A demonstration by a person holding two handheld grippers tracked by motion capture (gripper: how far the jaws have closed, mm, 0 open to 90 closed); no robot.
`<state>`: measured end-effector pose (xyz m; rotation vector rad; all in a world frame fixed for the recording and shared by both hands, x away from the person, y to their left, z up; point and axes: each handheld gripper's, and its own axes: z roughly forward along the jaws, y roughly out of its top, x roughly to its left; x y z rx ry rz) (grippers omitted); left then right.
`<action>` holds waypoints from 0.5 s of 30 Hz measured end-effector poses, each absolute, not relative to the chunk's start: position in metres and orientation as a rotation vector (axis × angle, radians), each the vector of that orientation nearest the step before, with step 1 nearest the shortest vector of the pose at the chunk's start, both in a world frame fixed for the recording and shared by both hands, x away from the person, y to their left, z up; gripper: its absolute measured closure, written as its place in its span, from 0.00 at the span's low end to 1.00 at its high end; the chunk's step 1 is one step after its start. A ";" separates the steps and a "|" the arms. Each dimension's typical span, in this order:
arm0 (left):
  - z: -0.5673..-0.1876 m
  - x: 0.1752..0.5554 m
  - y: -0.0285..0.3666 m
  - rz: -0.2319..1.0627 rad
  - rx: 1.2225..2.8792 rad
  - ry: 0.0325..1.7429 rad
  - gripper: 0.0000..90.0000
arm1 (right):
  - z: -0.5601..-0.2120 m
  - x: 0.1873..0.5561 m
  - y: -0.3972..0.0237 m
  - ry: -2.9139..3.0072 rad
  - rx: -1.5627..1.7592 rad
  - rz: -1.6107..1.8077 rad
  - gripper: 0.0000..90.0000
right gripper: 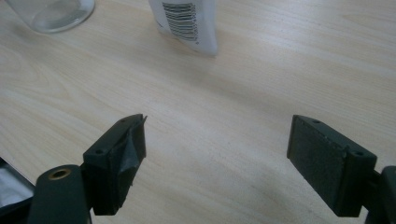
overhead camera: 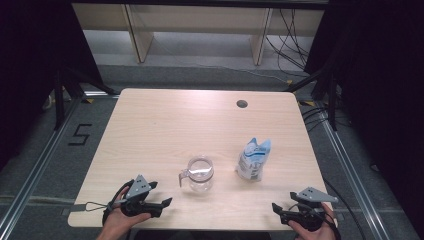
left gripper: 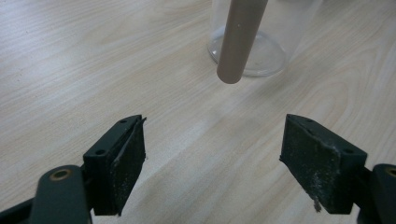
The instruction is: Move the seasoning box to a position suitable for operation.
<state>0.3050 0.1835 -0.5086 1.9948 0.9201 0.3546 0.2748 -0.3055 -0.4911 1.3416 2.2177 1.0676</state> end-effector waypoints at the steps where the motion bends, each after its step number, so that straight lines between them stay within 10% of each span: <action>1: -0.509 0.305 0.183 0.355 1.995 0.920 0.24 | -0.491 0.275 -0.305 2.218 1.342 1.068 0.23; 15: -0.507 0.305 0.184 0.370 2.004 0.898 0.24 | -0.491 0.274 -0.305 2.219 1.365 1.073 0.24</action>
